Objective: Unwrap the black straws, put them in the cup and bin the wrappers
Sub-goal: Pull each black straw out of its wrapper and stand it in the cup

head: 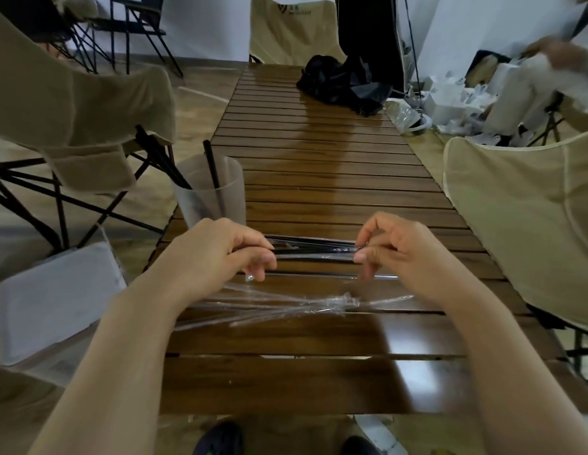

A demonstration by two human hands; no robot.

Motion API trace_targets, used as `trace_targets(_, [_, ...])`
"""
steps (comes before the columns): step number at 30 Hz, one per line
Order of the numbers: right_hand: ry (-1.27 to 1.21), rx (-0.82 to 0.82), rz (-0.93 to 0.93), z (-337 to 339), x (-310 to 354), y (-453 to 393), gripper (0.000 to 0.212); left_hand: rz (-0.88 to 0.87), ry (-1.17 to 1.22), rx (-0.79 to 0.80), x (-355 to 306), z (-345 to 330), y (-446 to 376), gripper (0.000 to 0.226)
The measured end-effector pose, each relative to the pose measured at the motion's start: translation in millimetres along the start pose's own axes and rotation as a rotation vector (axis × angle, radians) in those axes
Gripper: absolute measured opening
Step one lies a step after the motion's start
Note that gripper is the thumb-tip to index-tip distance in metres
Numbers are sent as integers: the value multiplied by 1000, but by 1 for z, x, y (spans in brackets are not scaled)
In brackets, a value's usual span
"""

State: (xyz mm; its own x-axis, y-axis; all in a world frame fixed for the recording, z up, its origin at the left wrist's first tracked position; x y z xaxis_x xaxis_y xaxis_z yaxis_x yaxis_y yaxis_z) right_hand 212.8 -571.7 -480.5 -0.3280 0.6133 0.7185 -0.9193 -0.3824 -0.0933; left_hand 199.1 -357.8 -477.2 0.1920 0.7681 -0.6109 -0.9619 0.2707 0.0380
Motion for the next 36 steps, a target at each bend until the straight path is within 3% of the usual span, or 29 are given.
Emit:
trace_targets(10, [-73, 1, 8, 6, -16, 2, 9, 15, 9, 22, 3, 1, 1, 19])
trace_targets(19, [-43, -149, 13, 30, -30, 8, 12, 42, -11, -94, 13, 32, 8, 17])
trace_targets(24, [60, -301, -3, 52, -42, 17, 13, 30, -10, -238, 10, 60, 19, 18])
trace_targets(28, [47, -346, -55, 55, -47, 19, 13, 42, -117, -264, -1, 71, 25, 11])
trace_targets(32, [29, -302, -54, 44, -37, 10, 10, 19, -238, -149, -38, 46, 20, 38])
trace_targets(36, [12, -254, -14, 32, -24, 5, 12, -92, -306, -173, -74, 17, 10, 46])
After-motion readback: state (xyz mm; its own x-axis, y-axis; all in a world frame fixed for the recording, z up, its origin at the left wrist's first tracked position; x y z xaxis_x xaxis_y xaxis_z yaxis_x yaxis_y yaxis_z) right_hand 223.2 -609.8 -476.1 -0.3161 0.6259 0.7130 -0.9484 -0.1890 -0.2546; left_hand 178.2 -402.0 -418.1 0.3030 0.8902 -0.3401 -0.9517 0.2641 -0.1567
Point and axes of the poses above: each hand's wrist, its own y-axis away from the middle knuckle, its own z-axis out of the back of the hand, x = y × z, the point moved 8 cm from there along -y, towards the middle knuckle, and after that the axes turned 3 degrees about z, right-handed, at the moved point
